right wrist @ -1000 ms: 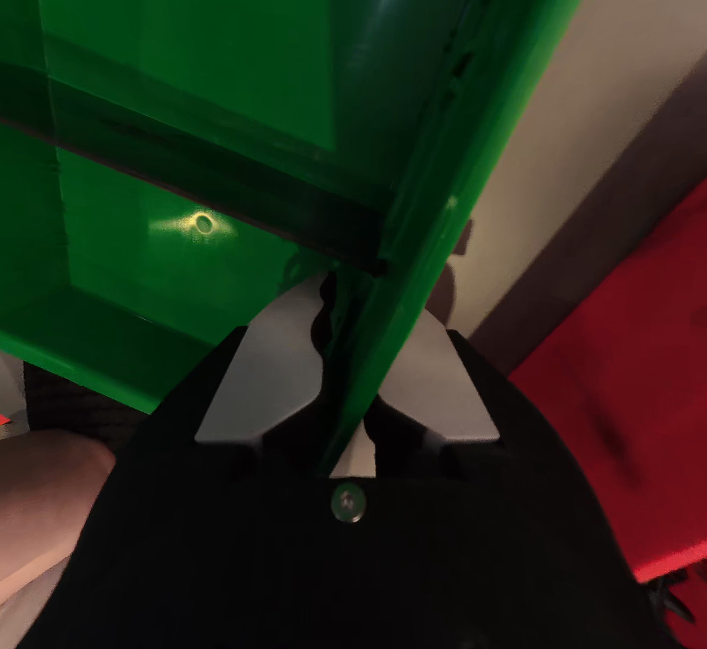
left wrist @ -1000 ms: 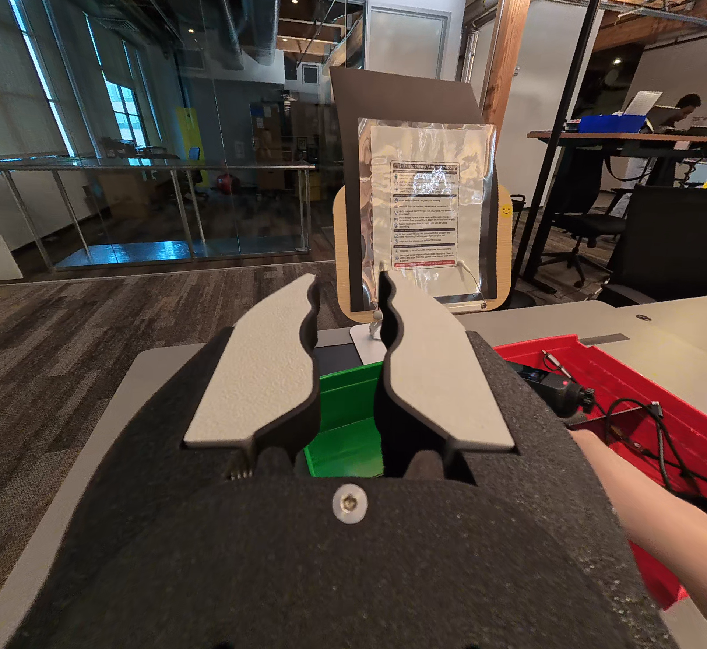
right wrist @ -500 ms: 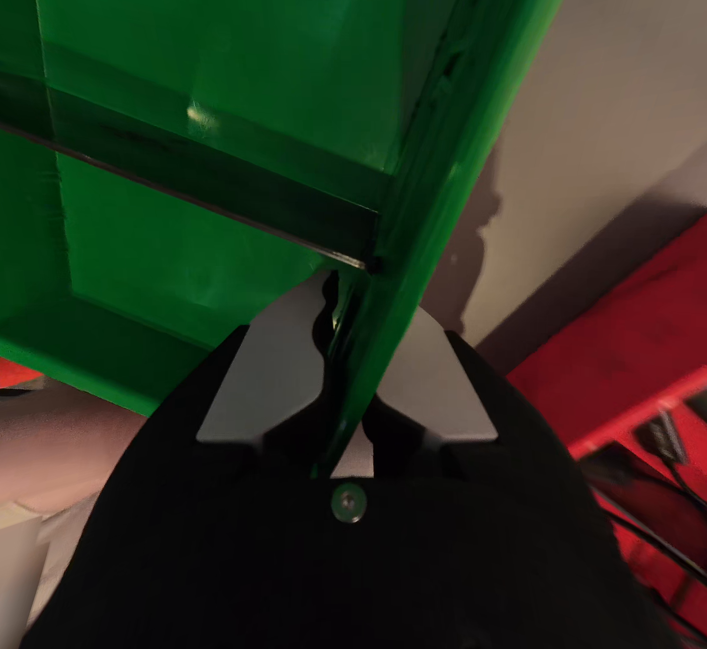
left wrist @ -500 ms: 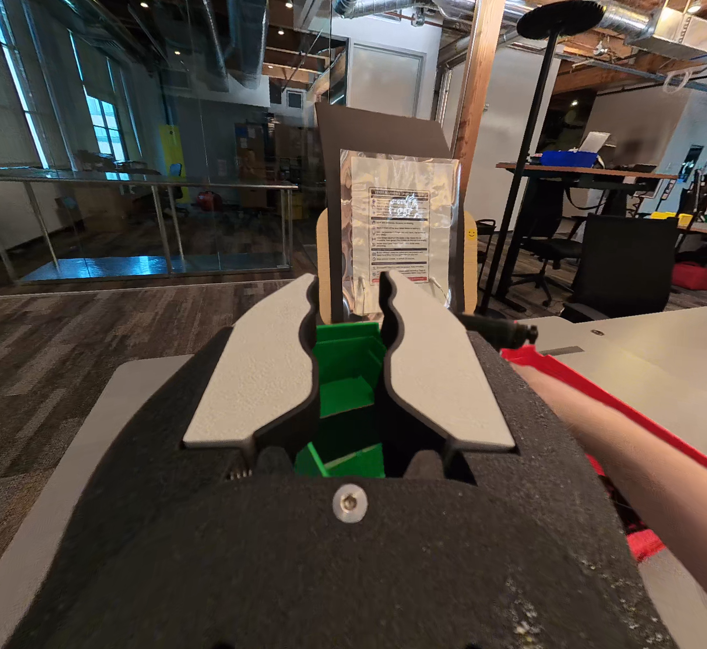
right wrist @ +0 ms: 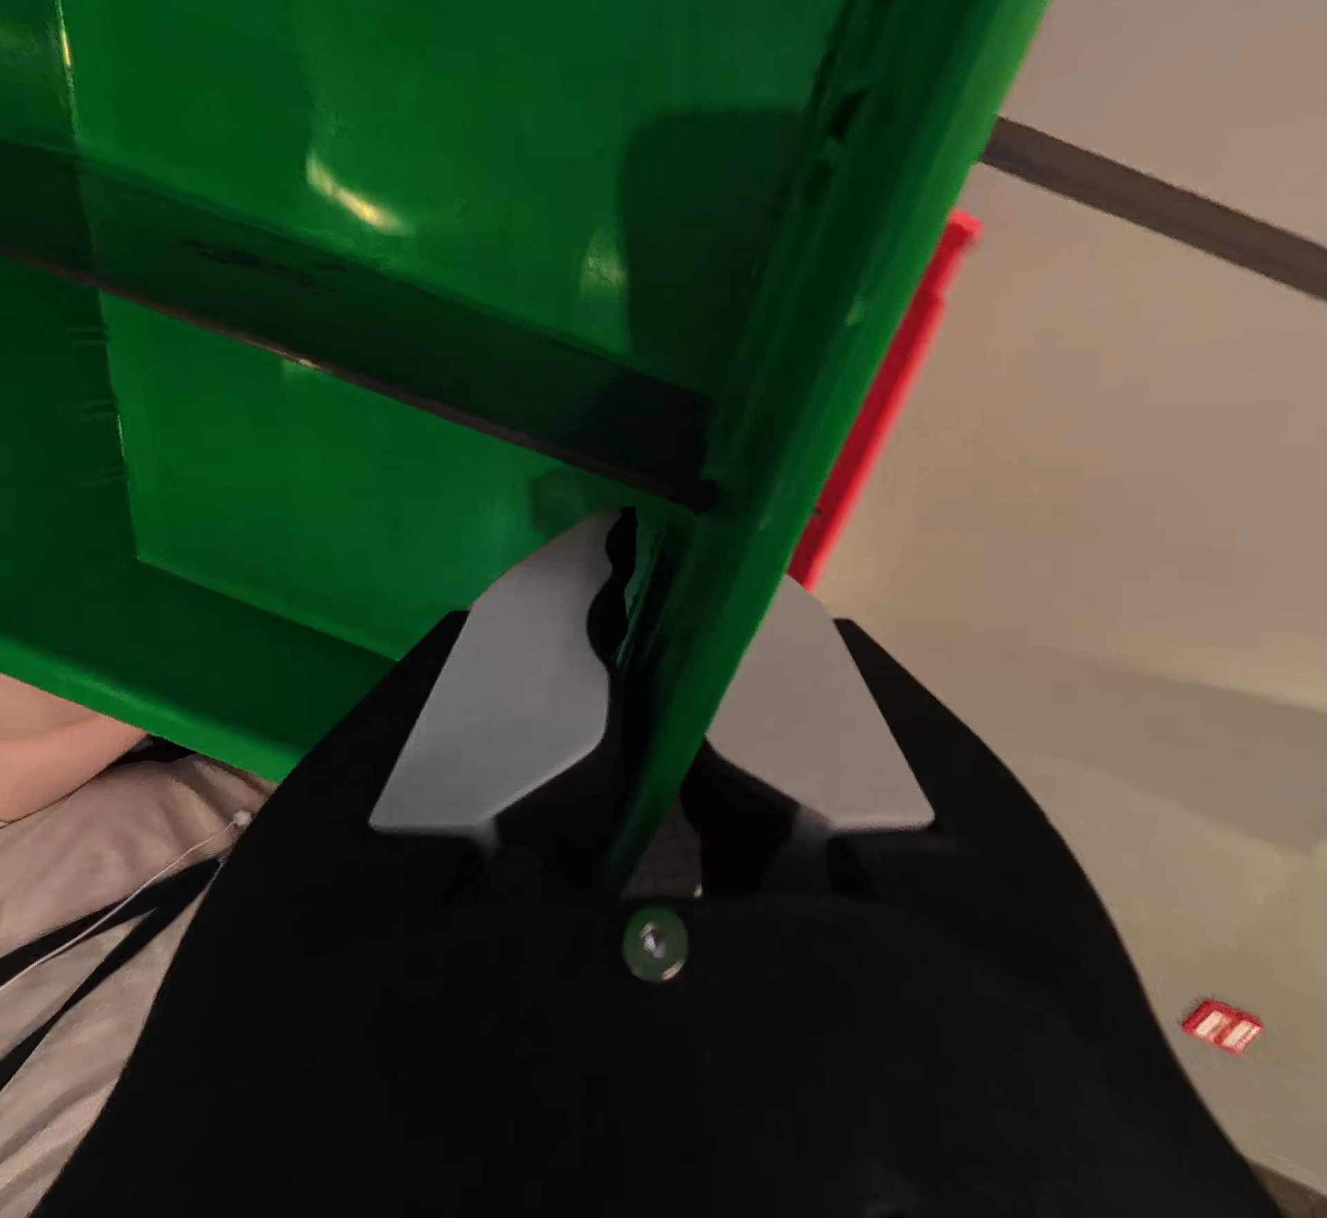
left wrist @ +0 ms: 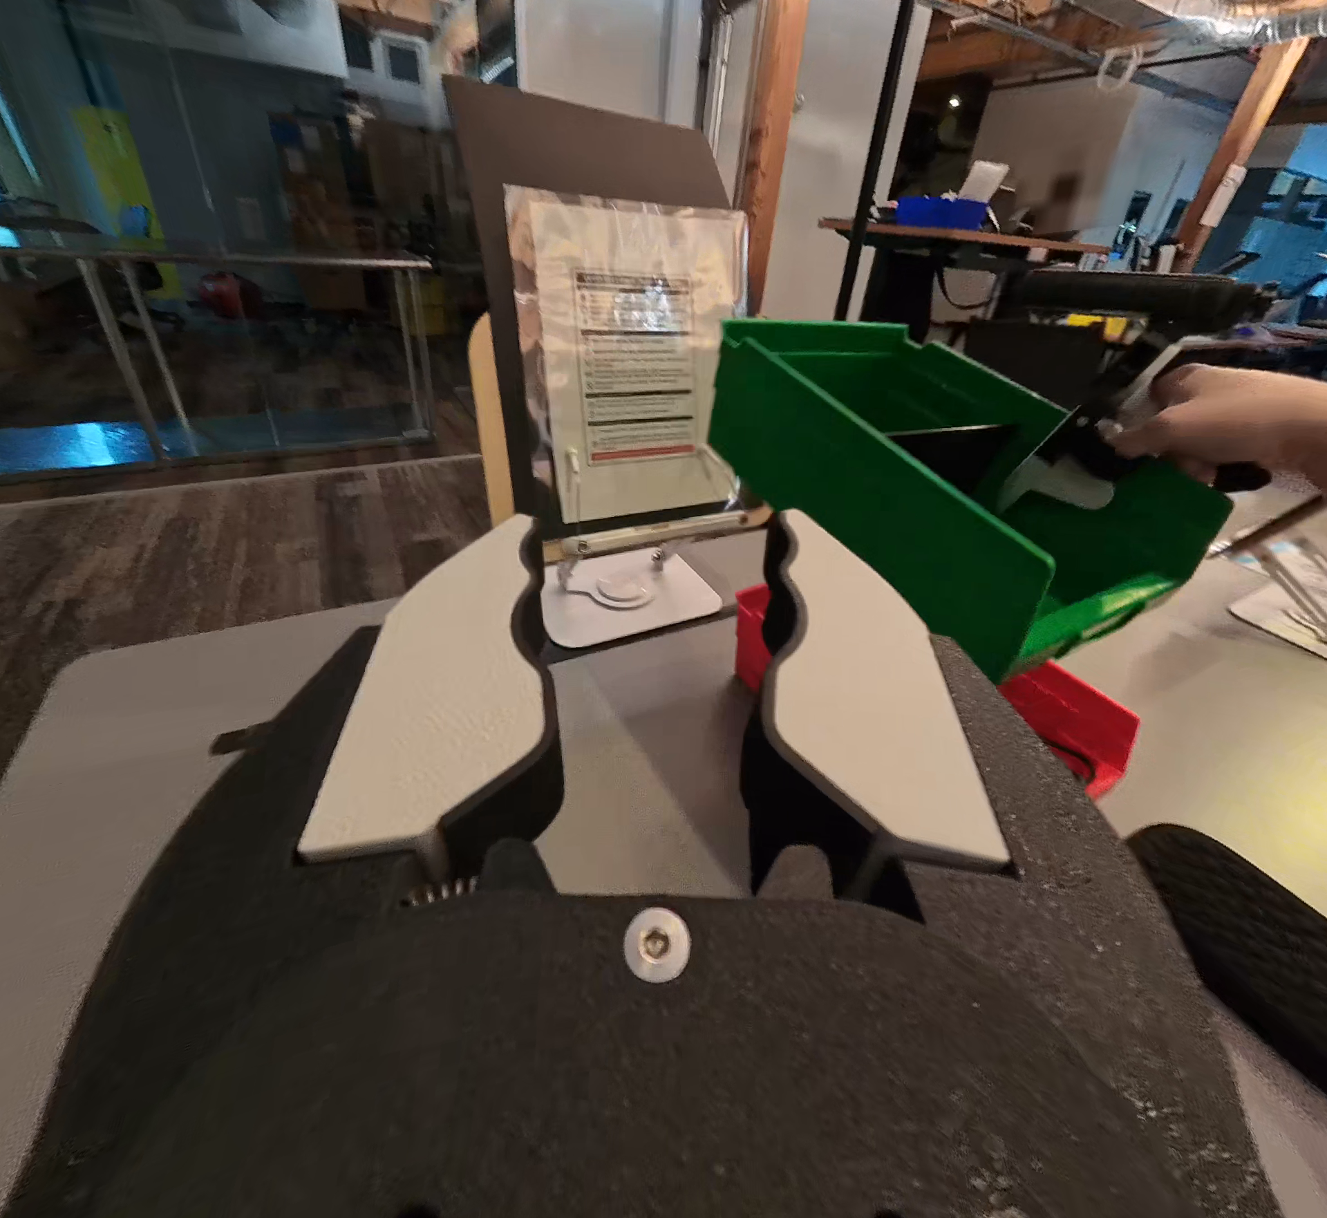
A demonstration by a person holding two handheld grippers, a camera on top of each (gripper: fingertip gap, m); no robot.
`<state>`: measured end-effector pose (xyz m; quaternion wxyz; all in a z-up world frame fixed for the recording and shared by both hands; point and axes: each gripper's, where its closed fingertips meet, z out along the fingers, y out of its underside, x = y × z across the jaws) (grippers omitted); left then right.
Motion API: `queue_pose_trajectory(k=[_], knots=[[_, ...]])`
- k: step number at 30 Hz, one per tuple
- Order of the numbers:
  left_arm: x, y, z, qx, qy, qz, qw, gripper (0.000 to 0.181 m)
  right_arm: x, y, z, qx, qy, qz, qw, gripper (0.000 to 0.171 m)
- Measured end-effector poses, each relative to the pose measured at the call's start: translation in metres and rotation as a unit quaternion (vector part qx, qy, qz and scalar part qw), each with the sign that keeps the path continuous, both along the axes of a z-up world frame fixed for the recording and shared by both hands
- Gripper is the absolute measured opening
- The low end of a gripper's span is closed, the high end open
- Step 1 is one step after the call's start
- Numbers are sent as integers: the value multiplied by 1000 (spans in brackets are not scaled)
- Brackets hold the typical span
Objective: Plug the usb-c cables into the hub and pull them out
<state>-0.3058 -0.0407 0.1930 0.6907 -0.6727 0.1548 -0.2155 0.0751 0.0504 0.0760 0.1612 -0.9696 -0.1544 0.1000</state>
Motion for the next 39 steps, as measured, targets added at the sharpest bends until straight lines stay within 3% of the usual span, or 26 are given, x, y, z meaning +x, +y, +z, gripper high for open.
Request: queue_pose_trajectory(k=[4,9,14,18,23,29,34,39], knots=[[37,6,-12,-29,28,-57,998,62,94,-21,-11,-1,12,-77,997,12],[112,25,-36,-96,43,-157,982,81,197,-61,-43,-28,-9,-168,985,12],[185,62,-97,-190,102,-190,958,79,263,-107,-79,-74,-33,-220,972,13],[225,91,-139,-243,76,-196,947,72,285,-129,-108,-94,-18,-242,966,13],[233,103,-211,-351,168,-161,907,86,300,-144,-142,-103,10,-253,962,13],[245,103,-249,-392,219,-140,882,79,312,-151,-160,-109,14,-262,959,13],[259,93,-271,-427,234,-159,859,85,315,-152,-165,-109,9,-257,960,12],[272,81,-279,-461,215,-192,839,78,314,-149,-170,-104,6,-250,962,12]])
